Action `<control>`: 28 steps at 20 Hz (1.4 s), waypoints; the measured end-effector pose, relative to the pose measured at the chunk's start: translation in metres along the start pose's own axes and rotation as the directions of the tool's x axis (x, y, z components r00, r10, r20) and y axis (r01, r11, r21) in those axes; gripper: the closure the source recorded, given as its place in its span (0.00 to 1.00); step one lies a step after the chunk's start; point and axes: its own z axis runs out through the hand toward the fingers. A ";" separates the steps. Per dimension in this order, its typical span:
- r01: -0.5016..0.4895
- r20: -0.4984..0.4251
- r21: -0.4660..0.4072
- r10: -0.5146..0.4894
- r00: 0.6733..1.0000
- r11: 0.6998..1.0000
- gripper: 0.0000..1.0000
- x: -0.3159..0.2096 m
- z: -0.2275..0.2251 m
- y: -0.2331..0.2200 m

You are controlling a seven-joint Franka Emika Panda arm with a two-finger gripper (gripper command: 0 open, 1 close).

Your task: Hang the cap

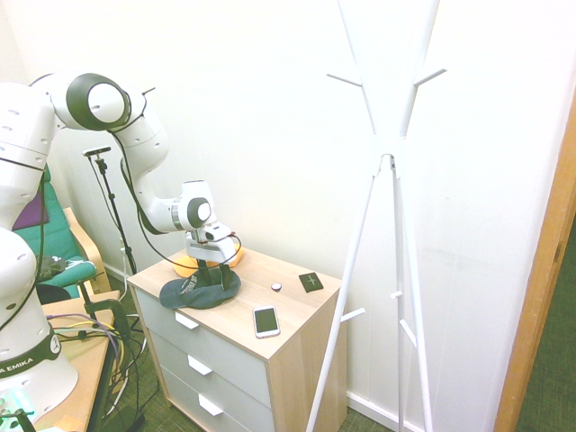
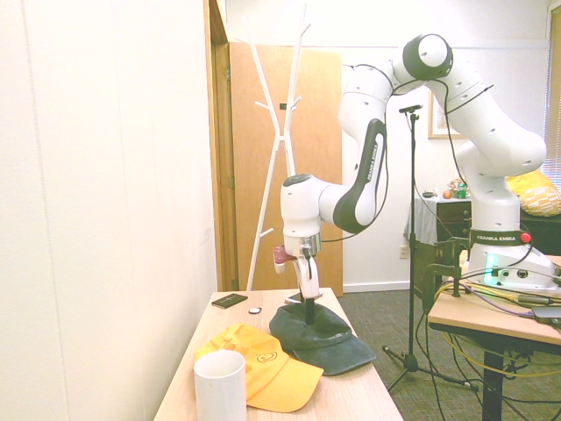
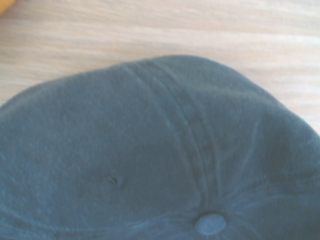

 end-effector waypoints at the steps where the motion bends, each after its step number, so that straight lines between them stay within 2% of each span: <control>1: 0.001 -0.008 0.006 -0.001 1.000 1.000 1.00 0.001 -0.001 -0.001; 12: 0.006 -0.080 0.048 -0.002 0.997 0.999 1.00 0.011 -0.033 -0.008; 28: -0.023 -0.066 0.019 0.024 0.998 1.000 1.00 0.018 -0.027 0.005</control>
